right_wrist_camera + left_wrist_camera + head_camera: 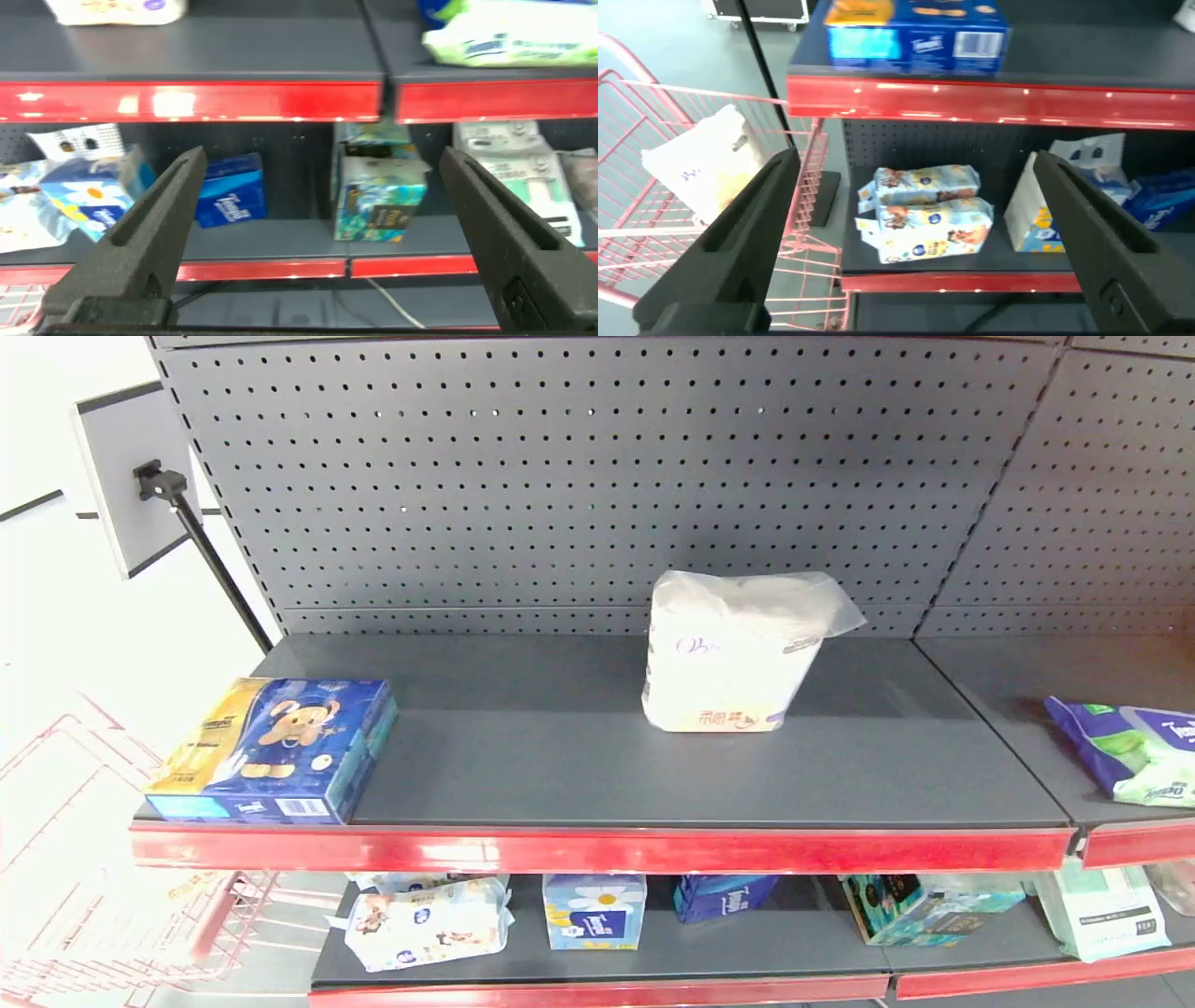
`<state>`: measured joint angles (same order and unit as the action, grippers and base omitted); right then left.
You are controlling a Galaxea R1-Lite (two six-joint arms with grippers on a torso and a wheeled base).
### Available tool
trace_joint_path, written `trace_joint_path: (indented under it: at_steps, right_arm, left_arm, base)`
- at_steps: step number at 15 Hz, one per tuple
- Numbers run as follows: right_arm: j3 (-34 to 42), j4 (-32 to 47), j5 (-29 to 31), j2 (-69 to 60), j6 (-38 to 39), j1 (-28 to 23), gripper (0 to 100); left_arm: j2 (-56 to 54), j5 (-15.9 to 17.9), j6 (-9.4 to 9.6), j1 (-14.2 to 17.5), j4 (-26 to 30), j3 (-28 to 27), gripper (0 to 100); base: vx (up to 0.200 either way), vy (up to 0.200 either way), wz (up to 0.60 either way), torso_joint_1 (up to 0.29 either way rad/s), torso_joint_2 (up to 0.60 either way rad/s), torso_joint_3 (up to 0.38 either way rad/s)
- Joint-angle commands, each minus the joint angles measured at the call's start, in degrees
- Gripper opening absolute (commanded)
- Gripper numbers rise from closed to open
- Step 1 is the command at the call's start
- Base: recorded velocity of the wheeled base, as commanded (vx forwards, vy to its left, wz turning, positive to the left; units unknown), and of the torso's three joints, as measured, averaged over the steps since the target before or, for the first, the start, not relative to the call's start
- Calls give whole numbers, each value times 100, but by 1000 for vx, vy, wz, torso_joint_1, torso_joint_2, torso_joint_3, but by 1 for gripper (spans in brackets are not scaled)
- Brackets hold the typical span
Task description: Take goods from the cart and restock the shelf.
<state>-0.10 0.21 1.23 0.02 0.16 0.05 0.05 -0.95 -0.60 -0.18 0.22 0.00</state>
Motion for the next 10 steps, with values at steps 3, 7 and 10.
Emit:
trace_joint_path:
  at_steps: [3,7,10]
  right_arm:
    - [1,-3,0,-2,2,4,100]
    - [1,-3,0,-2,-7,4,100]
    - [1,-3,0,-2,-7,4,100]
  left_arm:
    - [4,-2,-2,1,4,0,100]
    - [4,-2,-2,1,4,0,100]
    - [4,-2,-2,1,4,0,100]
  base:
    - [0,200,0,2,1,4]
    - [0,200,0,2,4,4]
    - [0,200,0,2,4,1]
